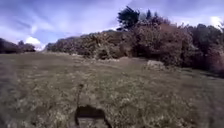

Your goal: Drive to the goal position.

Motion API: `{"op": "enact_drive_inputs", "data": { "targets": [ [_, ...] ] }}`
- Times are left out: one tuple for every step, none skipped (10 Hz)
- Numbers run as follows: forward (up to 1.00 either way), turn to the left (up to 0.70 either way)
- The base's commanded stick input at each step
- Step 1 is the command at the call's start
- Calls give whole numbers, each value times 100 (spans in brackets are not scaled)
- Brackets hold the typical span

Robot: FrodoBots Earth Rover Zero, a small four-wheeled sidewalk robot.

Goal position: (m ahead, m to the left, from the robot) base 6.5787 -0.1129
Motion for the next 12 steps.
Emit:
{"op": "enact_drive_inputs", "data": {
  "targets": [
    [70,0],
    [70,0],
    [70,0],
    [70,0],
    [70,0],
    [70,0],
    [70,0],
    [70,0],
    [70,0],
    [70,0],
    [70,0],
    [70,0]
  ]
}}
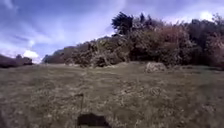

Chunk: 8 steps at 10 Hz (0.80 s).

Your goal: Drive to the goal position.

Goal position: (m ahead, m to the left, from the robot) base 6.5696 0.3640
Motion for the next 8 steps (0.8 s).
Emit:
{"op": "enact_drive_inputs", "data": {
  "targets": [
    [70,0],
    [70,0],
    [70,0],
    [70,0],
    [70,0],
    [70,0],
    [70,0],
    [70,0]
  ]
}}
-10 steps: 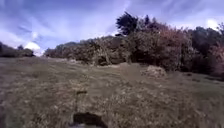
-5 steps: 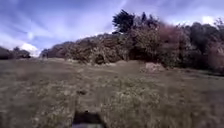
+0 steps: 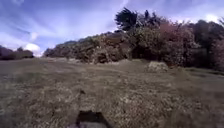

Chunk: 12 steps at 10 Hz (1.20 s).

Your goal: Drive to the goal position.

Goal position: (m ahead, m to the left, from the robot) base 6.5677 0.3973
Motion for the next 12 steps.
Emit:
{"op": "enact_drive_inputs", "data": {
  "targets": [
    [70,-24],
    [70,-35],
    [70,-35],
    [70,-35],
    [70,-35],
    [0,0],
    [0,0],
    [0,0],
    [0,0],
    [0,0],
    [0,0],
    [0,0]
  ]
}}
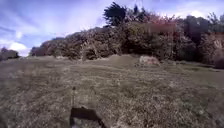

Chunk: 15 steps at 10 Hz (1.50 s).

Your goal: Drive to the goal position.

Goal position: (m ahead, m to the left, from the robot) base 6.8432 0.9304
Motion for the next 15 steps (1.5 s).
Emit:
{"op": "enact_drive_inputs", "data": {
  "targets": [
    [0,0],
    [0,0],
    [-41,0],
    [-70,0],
    [-70,0],
    [-70,0],
    [-70,0],
    [-70,0],
    [-70,0],
    [-70,0],
    [-70,0],
    [-70,0],
    [-70,0],
    [-70,0],
    [-70,0]
  ]
}}
